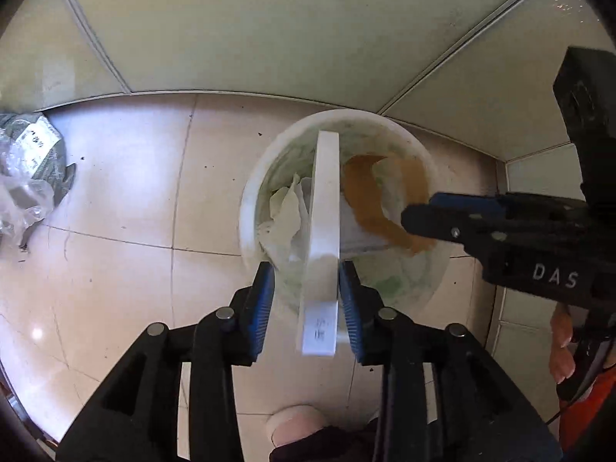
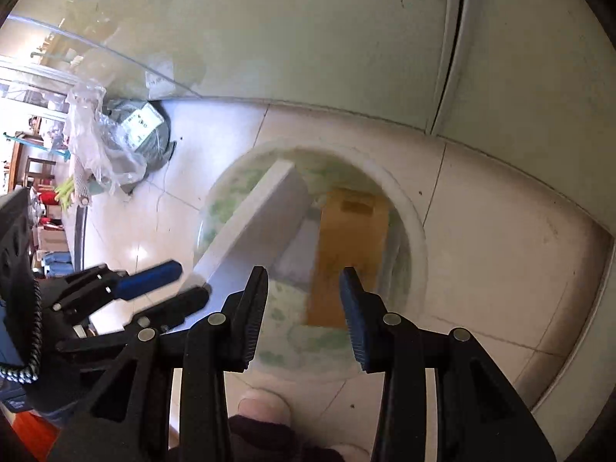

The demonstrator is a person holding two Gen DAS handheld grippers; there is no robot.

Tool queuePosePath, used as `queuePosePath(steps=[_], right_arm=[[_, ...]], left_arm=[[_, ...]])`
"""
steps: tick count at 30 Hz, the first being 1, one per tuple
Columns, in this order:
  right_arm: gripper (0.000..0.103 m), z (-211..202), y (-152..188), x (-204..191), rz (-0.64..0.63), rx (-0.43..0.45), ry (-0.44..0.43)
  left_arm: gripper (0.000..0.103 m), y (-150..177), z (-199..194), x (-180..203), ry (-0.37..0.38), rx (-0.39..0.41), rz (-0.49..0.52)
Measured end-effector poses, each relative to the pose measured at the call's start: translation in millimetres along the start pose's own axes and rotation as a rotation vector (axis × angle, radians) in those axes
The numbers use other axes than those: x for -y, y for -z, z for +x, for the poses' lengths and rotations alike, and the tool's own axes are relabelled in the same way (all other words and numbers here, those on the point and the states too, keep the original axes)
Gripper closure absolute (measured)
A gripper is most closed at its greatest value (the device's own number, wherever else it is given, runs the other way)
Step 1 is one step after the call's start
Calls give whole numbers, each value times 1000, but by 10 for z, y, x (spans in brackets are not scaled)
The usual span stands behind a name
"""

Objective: Collect trash
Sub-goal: 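Open the left gripper over the bin while the right releases the paper sleeve, then raise both open grippers back up to the counter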

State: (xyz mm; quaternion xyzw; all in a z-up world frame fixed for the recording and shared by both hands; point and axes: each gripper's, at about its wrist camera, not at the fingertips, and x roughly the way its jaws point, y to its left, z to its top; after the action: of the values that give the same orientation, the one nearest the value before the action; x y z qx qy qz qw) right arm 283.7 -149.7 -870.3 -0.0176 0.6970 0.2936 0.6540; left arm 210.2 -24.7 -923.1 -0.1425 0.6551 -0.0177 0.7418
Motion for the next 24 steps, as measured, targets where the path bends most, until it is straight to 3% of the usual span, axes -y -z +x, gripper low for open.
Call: queuePosePath(steps=[4,10,17,24], right_arm=[[67,-202,145,-48,24,3,-4],[67,-789,305,-364,38,15,43],[67,-2256,461,-942,39,95,31],[67,-4004,485,-1512,36,218,41]], left_arm=[[70,41,-231,9,-10,8,-12],[70,69,-989,204,-41,13,-23],[70,54,-2431,637,-15,44,-23],[70,-110,-4192,1009,-3,141,-11]])
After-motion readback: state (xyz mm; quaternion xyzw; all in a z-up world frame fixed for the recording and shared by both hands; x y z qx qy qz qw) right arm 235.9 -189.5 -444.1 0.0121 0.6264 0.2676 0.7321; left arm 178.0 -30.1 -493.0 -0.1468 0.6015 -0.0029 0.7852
